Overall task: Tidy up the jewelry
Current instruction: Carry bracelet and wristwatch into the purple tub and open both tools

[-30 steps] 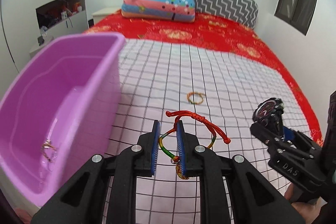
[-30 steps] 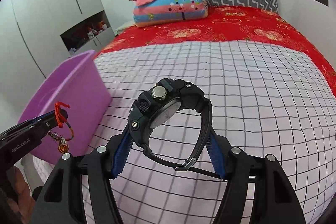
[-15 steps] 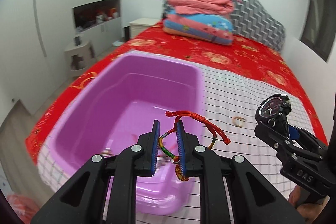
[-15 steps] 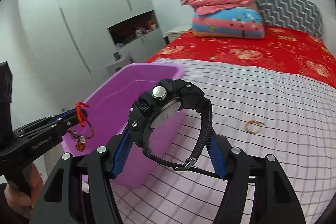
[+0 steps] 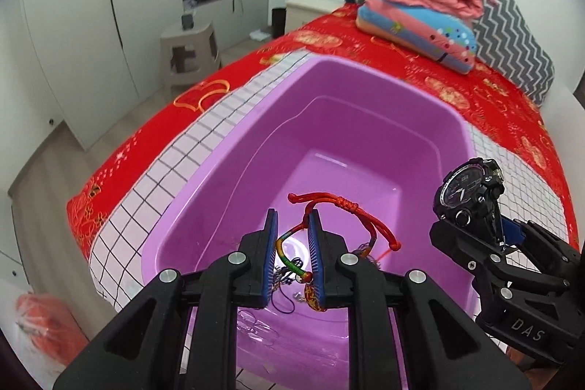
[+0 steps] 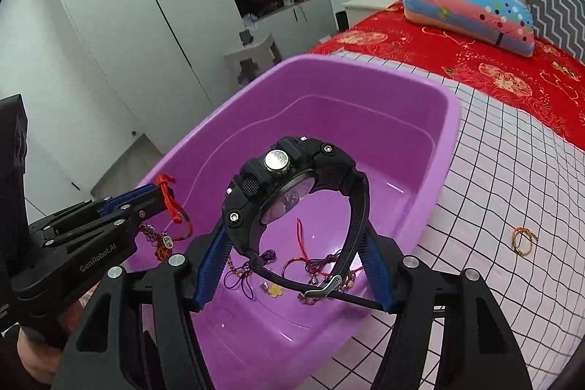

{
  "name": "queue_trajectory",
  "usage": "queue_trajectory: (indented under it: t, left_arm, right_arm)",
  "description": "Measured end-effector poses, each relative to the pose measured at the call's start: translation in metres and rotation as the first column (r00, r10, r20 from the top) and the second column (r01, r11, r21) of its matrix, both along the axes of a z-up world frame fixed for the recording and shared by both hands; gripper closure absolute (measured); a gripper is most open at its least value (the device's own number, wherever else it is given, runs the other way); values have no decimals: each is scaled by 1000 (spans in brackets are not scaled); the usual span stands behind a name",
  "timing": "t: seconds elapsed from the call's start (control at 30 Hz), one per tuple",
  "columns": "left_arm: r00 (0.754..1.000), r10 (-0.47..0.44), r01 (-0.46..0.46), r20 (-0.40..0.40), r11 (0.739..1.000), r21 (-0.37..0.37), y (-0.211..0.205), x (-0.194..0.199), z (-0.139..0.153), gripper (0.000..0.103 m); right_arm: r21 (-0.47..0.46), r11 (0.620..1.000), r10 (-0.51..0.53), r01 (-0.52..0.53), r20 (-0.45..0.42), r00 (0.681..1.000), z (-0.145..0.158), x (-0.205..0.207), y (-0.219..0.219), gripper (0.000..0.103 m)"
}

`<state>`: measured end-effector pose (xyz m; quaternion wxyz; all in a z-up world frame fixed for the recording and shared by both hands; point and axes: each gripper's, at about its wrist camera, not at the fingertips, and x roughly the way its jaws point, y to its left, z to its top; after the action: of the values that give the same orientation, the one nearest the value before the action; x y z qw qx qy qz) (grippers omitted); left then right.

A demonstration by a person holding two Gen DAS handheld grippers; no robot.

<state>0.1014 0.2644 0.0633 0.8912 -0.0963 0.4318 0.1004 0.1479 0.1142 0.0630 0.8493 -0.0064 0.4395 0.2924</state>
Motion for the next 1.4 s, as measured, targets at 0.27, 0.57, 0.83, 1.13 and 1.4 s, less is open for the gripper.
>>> queue_trajectory:
  t: [0.27, 0.57, 0.83, 1.13, 1.4]
  left_arm:
    - [999, 28, -28, -42, 999, 19, 9, 10, -19, 86]
    - [997, 72, -71, -28, 996, 45, 18, 4, -10, 34]
    - [992, 117, -117, -42, 993, 6, 26, -3, 2, 12]
    - [988, 147, -145, -42, 989, 35, 21, -15, 15, 8]
    - [986, 162, -160, -46, 986, 41, 20, -23, 17, 7]
  right_arm:
    - [-93, 996, 9, -9, -10, 1000, -19, 12, 20, 39]
    - [-199, 980, -30, 24, -28, 999, -8, 24, 24, 32]
    - [-180, 980, -89, 87, -7, 996, 5, 10, 1, 30]
    - [-202, 974, -106, 104, 3, 994, 4, -13, -8, 30]
    - [-226, 968, -111, 110, 6, 994, -2, -29, -14, 30]
